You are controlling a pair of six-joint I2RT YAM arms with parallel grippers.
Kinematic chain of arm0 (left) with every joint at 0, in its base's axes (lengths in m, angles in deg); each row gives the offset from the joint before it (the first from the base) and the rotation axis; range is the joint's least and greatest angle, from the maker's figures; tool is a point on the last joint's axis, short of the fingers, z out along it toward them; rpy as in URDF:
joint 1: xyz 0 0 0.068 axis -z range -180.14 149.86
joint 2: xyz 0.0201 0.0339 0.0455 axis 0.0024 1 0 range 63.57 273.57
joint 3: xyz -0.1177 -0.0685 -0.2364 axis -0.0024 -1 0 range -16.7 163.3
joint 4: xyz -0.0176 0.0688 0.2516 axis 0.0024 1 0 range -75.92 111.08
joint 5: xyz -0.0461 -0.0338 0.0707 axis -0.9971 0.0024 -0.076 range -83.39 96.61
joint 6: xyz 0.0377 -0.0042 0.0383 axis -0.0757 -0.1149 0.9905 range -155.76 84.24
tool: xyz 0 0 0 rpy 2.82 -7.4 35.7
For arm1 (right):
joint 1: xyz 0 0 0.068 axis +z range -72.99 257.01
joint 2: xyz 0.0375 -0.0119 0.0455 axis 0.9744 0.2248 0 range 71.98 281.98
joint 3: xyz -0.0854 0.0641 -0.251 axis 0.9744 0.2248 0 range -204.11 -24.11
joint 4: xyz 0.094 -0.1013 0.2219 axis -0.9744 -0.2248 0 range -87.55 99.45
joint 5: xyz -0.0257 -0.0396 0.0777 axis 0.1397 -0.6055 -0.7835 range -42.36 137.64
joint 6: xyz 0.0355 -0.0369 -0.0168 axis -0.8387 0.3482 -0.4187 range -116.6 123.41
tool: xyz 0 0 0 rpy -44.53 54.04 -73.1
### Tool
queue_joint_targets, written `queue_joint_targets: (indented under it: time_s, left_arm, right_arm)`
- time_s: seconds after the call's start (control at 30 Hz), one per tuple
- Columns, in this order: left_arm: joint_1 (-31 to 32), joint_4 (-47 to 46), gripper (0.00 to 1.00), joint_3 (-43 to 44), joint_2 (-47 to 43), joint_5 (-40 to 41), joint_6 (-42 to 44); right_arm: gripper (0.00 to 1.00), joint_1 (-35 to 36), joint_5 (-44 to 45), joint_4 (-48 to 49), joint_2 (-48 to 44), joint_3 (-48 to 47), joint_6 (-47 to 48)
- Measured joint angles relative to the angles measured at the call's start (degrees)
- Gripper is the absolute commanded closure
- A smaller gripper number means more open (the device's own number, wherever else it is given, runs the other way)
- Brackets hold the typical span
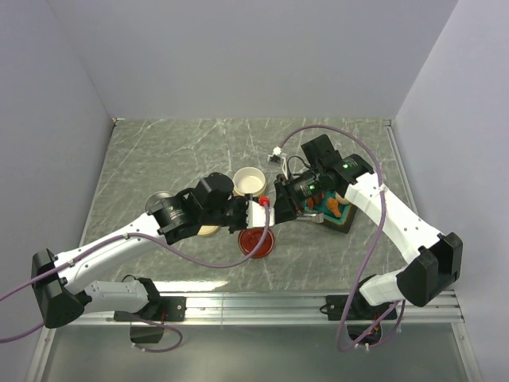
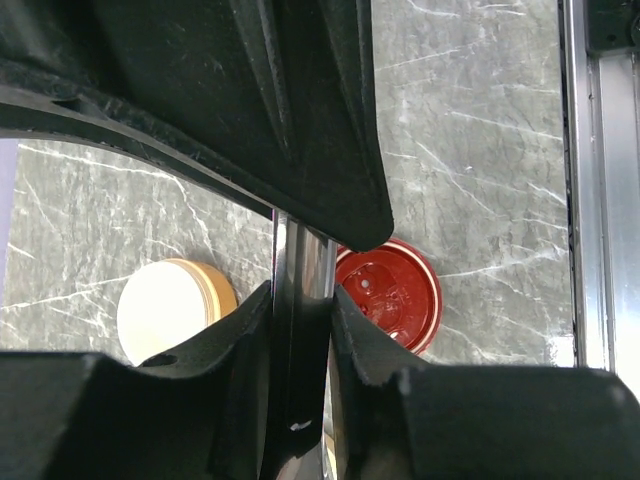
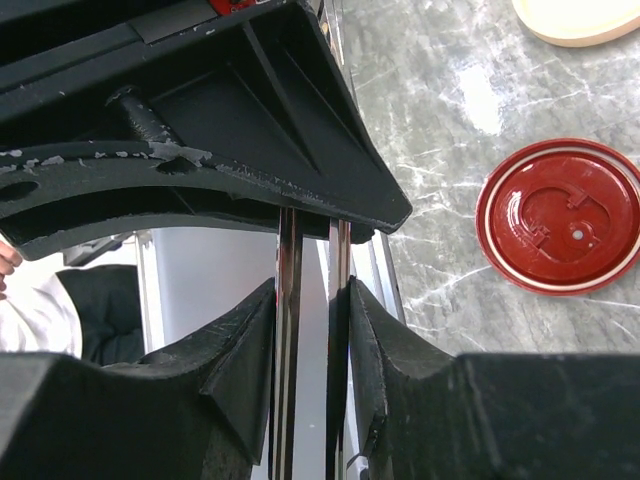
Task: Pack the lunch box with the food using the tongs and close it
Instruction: Pick up the food using the clamp
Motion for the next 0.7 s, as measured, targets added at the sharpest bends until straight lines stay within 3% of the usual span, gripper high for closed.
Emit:
queue_joint_targets:
  time_s: [0.1,0.13,0.23,0.5,0.7]
  left_arm:
    - [0.07,0.13,0.61,0.02,0.00,0.04,-0.04]
    - [0.04,0.04,0.47,0.00,0.00,0.07,-0.07]
    - [0.02,-0.24,0.29,0.11,0.00,0.61,-0.44]
    - [-0.28,0.39,0.20,2.49,-1.14,2.43,-1.70]
    - [-6.21,2.71,0.12,7.41,-5.20,0.22,-6.69]
  right_arm:
    - [0.63,0.07,0.02,0.02,0.00,0.00,0.07]
    - [0.65,0.07,0.02,0.02,0.00,0.00,0.13]
    - [0.66,0.15,0.00,0.02,0.00,0.02,0.24]
    - [0.68,-1.46,1.81,-0.63,-0.04,0.15,0.98]
    - [0.68,-13.00,4.20,-5.27,-0.04,0.09,6.14]
